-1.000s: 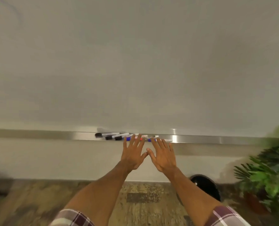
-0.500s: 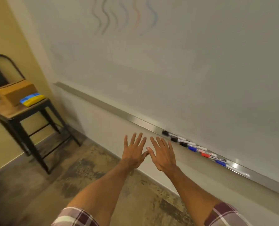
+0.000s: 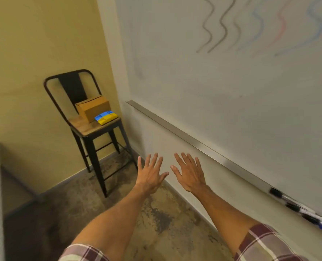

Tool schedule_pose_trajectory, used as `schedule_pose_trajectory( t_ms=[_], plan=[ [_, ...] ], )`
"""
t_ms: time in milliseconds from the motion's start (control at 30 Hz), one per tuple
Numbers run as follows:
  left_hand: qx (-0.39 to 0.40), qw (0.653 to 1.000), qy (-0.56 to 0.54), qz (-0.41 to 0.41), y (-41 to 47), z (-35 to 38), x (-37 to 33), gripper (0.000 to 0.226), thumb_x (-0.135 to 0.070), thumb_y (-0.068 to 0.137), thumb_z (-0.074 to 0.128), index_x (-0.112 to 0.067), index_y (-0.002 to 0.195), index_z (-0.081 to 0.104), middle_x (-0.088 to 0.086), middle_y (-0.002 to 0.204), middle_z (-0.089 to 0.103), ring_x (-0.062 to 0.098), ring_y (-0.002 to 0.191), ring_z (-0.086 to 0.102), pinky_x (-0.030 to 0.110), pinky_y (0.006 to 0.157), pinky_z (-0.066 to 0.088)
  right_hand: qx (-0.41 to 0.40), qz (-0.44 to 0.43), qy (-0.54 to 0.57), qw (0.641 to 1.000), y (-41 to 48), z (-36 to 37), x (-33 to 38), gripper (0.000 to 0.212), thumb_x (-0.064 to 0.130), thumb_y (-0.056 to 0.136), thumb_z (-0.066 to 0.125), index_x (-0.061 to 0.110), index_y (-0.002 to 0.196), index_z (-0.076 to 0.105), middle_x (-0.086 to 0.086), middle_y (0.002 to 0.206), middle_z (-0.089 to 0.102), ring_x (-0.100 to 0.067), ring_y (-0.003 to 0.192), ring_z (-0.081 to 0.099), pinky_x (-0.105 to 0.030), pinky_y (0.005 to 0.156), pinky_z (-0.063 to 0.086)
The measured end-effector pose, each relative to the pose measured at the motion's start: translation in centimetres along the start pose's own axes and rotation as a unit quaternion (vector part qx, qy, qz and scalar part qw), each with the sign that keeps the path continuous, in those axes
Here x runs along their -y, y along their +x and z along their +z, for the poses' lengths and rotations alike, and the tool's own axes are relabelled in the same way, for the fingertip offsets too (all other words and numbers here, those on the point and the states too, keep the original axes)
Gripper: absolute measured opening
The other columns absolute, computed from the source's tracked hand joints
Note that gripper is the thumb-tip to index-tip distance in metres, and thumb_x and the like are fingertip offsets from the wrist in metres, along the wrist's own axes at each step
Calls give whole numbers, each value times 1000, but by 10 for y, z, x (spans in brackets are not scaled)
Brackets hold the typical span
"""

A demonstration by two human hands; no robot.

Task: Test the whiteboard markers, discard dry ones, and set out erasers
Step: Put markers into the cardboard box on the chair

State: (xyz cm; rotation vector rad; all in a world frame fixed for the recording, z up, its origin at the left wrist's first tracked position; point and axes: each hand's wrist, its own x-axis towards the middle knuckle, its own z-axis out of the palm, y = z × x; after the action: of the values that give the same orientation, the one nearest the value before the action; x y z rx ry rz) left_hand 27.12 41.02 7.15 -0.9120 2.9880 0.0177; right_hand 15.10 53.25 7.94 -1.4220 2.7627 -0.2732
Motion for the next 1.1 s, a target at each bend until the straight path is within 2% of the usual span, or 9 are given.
schedule_pose_trajectory(
  t_ms=[100, 200, 367, 467, 533, 600, 767, 933, 1100],
  plan=[
    [-1, 1000, -13, -25, 12, -5, 45, 71, -64, 96, 13, -26, 156, 3, 1, 164, -5, 28, 150, -8, 60, 116, -11, -3, -21, 7, 1000, 36, 5, 29, 98, 73, 67, -28, 34, 150, 6, 0, 158, 12, -21, 146, 6, -43, 116, -4],
    [-2, 998, -23, -57, 25, -7, 80, 72, -65, 96, 11, -27, 155, 2, 0, 164, -6, 27, 150, -8, 59, 115, -14, -1, -42, 6, 999, 67, 11, 50, 102, 73, 65, -32, 33, 150, 6, 0, 158, 12, -21, 146, 7, -44, 117, -1],
    [-11, 995, -28, -98, 57, -8, 133, 90, -73, 80, -14, -27, 155, 1, -1, 163, -6, 26, 150, -9, 58, 114, -15, 8, -82, 6, 997, 132, 25, 77, 102, 74, 65, -31, 33, 150, 8, -1, 158, 12, -22, 146, 6, -45, 117, -1],
    [-6, 991, -37, -129, 81, -5, 161, 74, -66, 94, 7, -27, 156, 1, -1, 163, -7, 26, 150, -9, 59, 116, -10, 8, -104, 5, 995, 177, 35, 92, 102, 74, 65, -31, 33, 150, 9, -1, 158, 13, -21, 146, 6, -45, 117, -1],
    [-8, 987, -47, -152, 100, -4, 180, 71, -64, 96, 13, -27, 156, 2, -1, 163, -7, 25, 150, -9, 59, 116, -9, 8, -122, 10, 992, 211, 40, 102, 100, 74, 67, -29, 33, 150, 9, -1, 158, 14, -21, 146, 6, -45, 116, -3],
    [-16, 983, -56, -175, 120, -3, 200, 70, -64, 97, 14, -27, 156, 3, -1, 164, -6, 25, 150, -9, 59, 116, -8, 12, -141, 15, 990, 245, 41, 113, 94, 73, 70, -25, 34, 150, 7, -1, 158, 13, -21, 146, 6, -45, 116, -3],
    [-31, 969, -77, -233, 169, -5, 245, 72, -65, 95, 13, -27, 156, 6, -1, 164, -3, 24, 150, -6, 57, 117, -9, 30, -194, 20, 980, 321, 40, 136, 71, 63, 86, 3, 33, 150, 6, -2, 158, 15, -22, 146, 9, -44, 116, -1],
    [-48, 956, -91, -276, 208, -7, 283, 75, -68, 92, 10, -28, 156, 6, -2, 164, -1, 24, 150, -4, 54, 114, -14, 32, -231, 26, 972, 392, 45, 156, 70, 65, 88, -1, 33, 150, 4, -1, 158, 15, -21, 146, 10, -44, 116, -1],
    [-44, 951, -88, -293, 240, -7, 321, 95, -75, 75, -14, -27, 155, 5, -1, 164, -3, 26, 150, -4, 56, 113, -14, 40, -255, 37, 966, 446, 52, 187, 64, 60, 95, 19, 32, 150, 6, -1, 158, 15, -21, 146, 9, -44, 117, 4]
  ],
)
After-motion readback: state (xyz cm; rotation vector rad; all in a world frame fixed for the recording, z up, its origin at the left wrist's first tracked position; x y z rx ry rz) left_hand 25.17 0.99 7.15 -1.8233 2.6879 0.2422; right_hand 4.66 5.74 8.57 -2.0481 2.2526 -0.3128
